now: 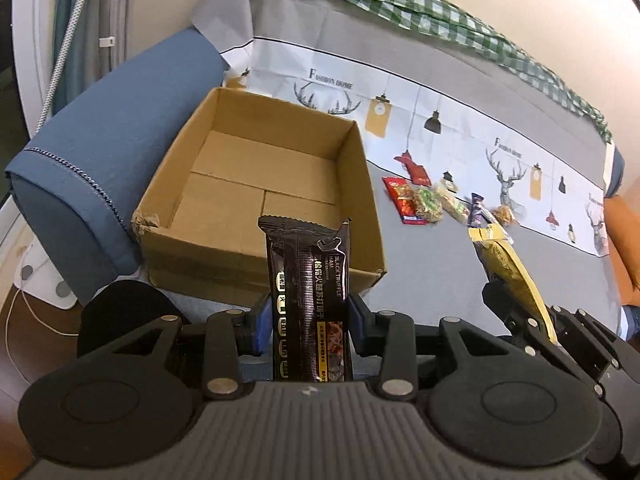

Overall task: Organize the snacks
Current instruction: 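Carry both bars over the cardboard box with the left and right tools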

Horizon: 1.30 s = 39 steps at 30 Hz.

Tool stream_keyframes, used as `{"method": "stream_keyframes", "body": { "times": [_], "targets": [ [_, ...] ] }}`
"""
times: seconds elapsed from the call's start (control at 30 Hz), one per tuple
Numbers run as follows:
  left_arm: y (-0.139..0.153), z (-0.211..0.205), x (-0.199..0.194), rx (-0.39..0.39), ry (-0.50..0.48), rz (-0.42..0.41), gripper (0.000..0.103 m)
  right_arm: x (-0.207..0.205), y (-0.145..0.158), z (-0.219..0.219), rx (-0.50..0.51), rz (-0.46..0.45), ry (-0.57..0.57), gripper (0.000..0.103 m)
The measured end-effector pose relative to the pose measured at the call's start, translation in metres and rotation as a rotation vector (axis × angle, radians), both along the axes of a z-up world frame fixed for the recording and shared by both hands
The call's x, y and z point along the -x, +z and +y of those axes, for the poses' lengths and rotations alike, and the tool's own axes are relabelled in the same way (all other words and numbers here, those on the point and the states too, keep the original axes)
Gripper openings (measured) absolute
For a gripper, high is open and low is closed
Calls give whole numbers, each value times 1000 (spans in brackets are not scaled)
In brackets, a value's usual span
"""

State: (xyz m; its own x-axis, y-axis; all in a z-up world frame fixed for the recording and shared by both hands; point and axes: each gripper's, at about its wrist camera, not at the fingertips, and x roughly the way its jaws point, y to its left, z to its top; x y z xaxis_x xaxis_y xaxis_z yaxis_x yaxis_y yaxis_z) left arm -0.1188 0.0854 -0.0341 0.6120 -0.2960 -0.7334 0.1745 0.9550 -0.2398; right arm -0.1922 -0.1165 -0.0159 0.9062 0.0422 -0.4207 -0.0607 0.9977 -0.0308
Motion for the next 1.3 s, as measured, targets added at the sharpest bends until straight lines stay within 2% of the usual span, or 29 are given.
{"method": "stream_keyframes", "body": {
  "times": [0.23, 0.97, 1.3],
  "targets": [
    [-4, -5, 2, 3, -26, -5, 43, -6, -2, -5, 3, 23, -28, 14],
    [-9, -5, -6, 2, -41, 7, 43, -19, -8, -7, -1, 61, -7, 14],
    [-10, 1, -24, -8, -18, 12, 43, -31, -12, -7, 26, 77, -1, 14]
  ]
}}
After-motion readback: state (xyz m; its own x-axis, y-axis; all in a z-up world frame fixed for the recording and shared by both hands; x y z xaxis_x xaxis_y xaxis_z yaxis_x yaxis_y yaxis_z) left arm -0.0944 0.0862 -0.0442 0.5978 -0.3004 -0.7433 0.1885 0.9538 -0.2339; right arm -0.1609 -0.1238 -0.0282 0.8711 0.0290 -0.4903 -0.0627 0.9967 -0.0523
